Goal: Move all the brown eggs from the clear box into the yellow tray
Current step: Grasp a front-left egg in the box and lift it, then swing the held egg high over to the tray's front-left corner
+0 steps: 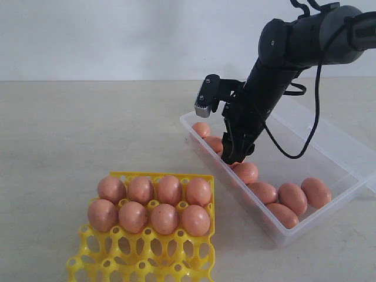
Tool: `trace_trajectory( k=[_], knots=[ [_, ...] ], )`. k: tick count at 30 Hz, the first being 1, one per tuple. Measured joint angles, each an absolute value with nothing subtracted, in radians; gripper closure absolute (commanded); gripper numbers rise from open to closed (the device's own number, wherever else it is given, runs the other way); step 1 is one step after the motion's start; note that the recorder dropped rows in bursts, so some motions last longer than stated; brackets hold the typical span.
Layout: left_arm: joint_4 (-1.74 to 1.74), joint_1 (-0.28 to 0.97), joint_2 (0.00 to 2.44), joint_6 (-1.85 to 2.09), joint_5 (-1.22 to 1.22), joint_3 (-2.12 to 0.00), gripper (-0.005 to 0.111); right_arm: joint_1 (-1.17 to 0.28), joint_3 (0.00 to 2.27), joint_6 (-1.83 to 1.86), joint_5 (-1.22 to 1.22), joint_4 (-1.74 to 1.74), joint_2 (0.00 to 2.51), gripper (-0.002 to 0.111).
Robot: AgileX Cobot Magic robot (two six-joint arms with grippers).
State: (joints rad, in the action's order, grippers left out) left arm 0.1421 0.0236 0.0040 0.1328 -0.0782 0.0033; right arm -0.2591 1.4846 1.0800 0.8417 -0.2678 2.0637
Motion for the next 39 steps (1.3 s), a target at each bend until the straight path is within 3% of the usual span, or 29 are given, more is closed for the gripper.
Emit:
trace_trajectory(
  k=[6,17,33,39],
  knots=[
    [0.142,0.024,0.004,0.133,-0.078,0.003,0.103,-0.259,1.485,1.092,0.849,-0.278,2.126,0.055],
    [0.142,0.024,0.004,0.133,-0.078,0.003,0.103,-0.259,1.485,1.092,0.820,-0.280,2.126,0.108],
    [0.142,0.024,0.004,0.133,-0.078,0.003,0.103,-0.215,1.485,0.759,0.835,-0.193,1.969,0.108],
    [0.142,0.024,0.004,0.133,-0.078,0.003,0.103,-0.197,1.485,0.596,0.663,-0.182,1.861,0.108]
  ],
)
